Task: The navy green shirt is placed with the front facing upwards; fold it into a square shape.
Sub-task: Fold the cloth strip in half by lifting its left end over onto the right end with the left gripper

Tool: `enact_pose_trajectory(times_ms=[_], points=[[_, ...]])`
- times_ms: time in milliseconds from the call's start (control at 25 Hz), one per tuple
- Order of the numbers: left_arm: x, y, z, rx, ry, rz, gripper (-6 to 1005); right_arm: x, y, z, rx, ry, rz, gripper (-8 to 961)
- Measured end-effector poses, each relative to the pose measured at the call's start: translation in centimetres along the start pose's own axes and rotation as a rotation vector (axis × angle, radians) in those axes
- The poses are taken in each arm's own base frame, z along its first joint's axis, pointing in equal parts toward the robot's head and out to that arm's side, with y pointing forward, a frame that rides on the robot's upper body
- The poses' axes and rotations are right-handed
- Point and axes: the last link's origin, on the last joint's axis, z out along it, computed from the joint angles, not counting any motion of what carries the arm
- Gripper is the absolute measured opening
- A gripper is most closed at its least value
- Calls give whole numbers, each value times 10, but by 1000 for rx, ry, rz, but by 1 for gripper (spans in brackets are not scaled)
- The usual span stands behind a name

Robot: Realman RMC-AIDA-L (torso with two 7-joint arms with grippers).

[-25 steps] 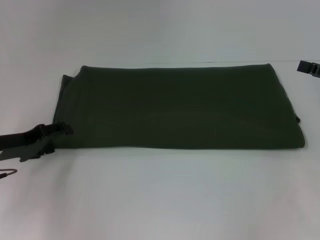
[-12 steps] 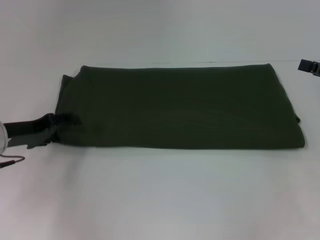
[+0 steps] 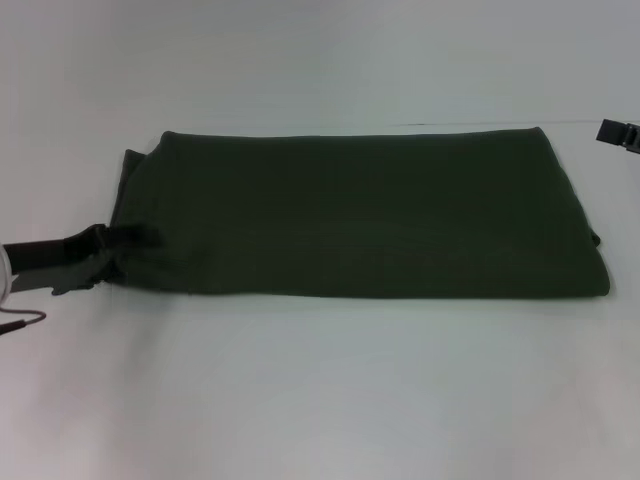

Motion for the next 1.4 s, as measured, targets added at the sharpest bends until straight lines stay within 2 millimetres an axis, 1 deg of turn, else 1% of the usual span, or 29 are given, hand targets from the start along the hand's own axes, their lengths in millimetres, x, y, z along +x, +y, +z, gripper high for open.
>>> enact_pose_trajectory(times_ms=[160, 360, 560, 720, 1400], points=[[-6, -6, -8, -7, -15, 0, 883, 0, 0, 0, 1, 0, 1, 904], [-8, -11, -17, -1, -14, 1, 883, 1, -1, 0, 3, 0, 2, 904], [-10, -15, -20, 11, -19, -7, 883, 1, -1, 0, 6, -1, 2, 903], [-12, -16, -20, 13, -33, -6, 884, 1, -1, 0, 7, -2, 2, 903], [-7, -17, -12, 57, -24, 12, 884, 0, -2, -1, 8, -6, 5, 902]])
